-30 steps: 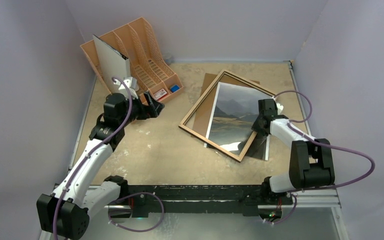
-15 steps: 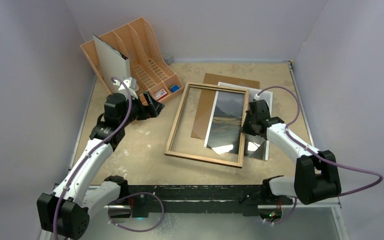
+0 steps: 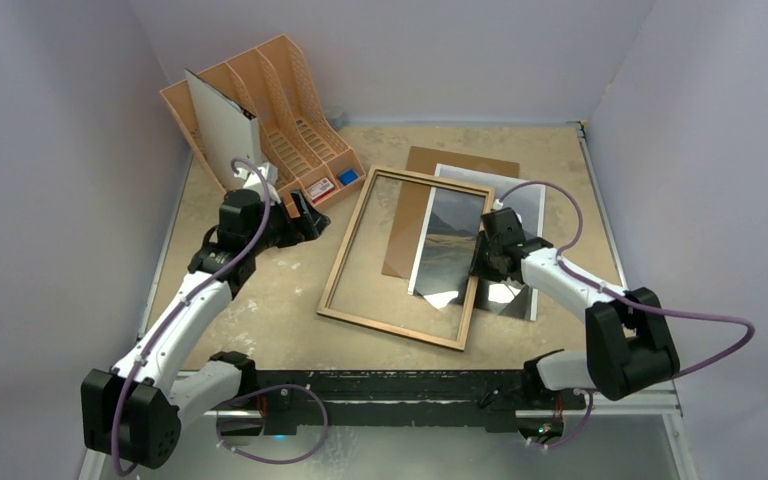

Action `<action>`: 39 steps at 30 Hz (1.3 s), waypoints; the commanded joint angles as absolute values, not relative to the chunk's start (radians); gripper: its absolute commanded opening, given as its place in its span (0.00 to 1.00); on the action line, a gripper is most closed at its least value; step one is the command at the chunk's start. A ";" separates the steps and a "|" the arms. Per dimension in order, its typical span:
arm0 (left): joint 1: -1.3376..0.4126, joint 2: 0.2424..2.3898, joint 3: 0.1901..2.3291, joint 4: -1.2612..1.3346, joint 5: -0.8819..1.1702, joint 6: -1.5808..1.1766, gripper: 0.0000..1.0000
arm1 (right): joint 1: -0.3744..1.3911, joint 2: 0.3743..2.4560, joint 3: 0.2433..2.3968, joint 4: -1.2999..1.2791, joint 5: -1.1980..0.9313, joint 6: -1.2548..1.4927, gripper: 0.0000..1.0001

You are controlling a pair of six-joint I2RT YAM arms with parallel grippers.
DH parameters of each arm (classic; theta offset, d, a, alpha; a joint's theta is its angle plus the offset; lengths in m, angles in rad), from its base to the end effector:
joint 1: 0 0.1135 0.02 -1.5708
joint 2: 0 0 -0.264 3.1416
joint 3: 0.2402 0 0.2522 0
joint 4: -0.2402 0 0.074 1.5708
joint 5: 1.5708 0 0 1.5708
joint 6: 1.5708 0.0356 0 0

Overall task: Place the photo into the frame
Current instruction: Move the photo frame item to the center of the board, then pick up the photo frame item at the center of the board.

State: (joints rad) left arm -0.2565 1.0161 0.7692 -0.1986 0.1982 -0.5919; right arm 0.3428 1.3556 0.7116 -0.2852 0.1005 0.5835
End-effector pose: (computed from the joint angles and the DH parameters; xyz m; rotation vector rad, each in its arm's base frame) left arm 0.2221 -0.0655 0.2893 -0.2188 2.0744 -0.7290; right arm 0.2470 0.0844 0.1847 0.3433 2.4888 0.2599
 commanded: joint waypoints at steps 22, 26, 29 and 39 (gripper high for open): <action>-0.260 1.056 0.666 -0.052 0.306 -0.694 0.85 | -0.156 1.242 0.778 -0.210 0.285 0.706 0.82; -0.268 1.061 0.652 -0.049 0.286 -0.715 0.84 | -0.237 1.290 0.758 -0.131 0.235 0.669 0.82; -0.279 1.050 0.643 -0.045 0.254 -0.722 0.84 | -0.282 1.346 0.754 -0.090 0.193 0.660 0.82; -0.290 1.057 0.626 -0.062 0.200 -0.713 0.84 | -0.376 1.477 0.638 0.145 -0.107 0.626 0.82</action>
